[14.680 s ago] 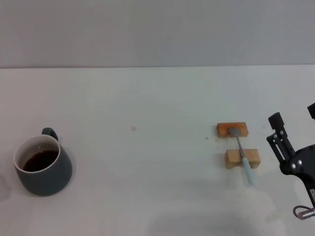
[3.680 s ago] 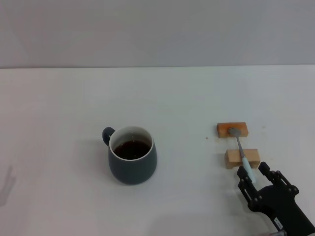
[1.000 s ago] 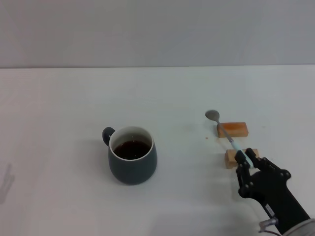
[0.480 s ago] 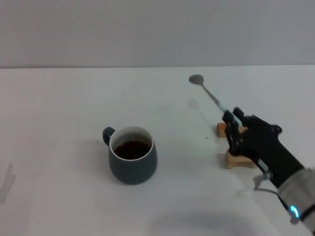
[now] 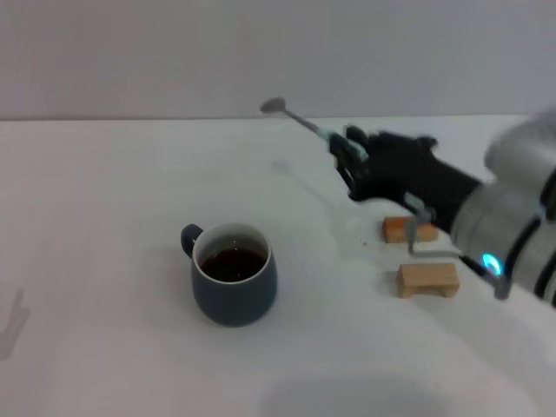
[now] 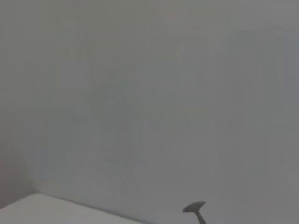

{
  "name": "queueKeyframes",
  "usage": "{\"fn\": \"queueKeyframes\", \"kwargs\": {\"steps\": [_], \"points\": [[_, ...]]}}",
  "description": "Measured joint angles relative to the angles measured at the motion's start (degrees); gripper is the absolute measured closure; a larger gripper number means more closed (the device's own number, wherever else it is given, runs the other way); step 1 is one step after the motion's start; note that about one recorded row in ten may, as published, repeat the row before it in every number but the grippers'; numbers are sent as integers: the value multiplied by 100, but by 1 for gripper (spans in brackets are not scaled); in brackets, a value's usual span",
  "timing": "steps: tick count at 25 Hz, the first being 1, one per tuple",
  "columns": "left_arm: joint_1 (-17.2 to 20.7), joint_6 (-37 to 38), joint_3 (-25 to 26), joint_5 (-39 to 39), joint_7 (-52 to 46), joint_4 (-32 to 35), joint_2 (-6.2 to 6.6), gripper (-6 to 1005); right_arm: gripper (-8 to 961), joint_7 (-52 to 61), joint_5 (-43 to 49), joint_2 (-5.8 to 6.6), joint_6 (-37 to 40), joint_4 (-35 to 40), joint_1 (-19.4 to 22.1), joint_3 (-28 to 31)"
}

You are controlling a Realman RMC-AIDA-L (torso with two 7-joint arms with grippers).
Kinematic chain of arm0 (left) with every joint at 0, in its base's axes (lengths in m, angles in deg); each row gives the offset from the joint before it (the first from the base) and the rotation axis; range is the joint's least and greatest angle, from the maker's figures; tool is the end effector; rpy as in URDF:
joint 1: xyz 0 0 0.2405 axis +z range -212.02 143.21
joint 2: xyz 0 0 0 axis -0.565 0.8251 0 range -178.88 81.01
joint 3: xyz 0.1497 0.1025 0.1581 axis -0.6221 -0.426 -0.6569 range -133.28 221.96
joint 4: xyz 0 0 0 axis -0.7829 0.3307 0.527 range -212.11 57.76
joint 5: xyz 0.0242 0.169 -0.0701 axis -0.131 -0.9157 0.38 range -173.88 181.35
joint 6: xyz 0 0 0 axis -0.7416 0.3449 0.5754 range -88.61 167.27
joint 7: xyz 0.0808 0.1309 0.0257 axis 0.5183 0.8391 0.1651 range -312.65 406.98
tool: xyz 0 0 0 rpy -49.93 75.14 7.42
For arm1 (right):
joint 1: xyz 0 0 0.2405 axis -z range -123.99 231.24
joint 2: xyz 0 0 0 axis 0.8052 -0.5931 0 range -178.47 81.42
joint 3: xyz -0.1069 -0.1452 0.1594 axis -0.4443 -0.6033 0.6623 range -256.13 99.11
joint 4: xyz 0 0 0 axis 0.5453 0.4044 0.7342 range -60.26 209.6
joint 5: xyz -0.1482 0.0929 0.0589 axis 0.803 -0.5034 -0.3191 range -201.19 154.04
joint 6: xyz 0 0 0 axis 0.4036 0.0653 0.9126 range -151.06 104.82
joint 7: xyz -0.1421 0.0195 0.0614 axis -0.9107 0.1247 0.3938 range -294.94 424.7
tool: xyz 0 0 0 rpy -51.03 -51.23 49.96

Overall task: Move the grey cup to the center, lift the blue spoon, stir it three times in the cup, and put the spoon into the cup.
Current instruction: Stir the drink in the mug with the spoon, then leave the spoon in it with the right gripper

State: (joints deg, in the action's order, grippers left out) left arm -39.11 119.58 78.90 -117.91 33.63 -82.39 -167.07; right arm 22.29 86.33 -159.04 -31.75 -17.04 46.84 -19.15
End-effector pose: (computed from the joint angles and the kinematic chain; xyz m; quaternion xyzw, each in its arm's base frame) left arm -0.3725 0.1954 0.0246 -0.6516 -0.2949 -0.2600 0.6488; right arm 0.1220 0.2968 -0.0227 -0.8599 0.2399 0.2693 0.3613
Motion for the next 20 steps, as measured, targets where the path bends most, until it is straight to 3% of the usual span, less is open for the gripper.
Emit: {"fn": "queueKeyframes", "kwargs": {"steps": [1,2,3,5,7,9,16,17,20], "points": [[8,-1,3,1,0,4,1,135,790,0,0,0,0,0,0,0],[8,-1,3,1,0,4,1,135,790,-9,722,-548,-1205,-358,236,794],[20,-1,5,1,0,5,0,135,790,-9,722,-548,-1205,-358,236,794],[36,-1,7,1,0,-15,-2,135,790,198,1399,-855,-2050,-763,366,1249],[62,-1,7,1,0,-35,1,135,790,869,1820,-801,-2624,-1239,190,1369],[78,4,14,1,0,-19,2,135,790,1043,1866,-801,-2859,-1341,105,1457],[165,64,77,1,0,-48,7,135,790,2164,2649,-821,-4860,-2296,-638,1979],[170,61,86,4,0,-22,7,135,790,2434,2848,-820,-5426,-2479,-946,2085],[172,46,89,8,0,-28,5,135,790,2637,2854,-820,-5974,-2470,-1305,2253]]}}
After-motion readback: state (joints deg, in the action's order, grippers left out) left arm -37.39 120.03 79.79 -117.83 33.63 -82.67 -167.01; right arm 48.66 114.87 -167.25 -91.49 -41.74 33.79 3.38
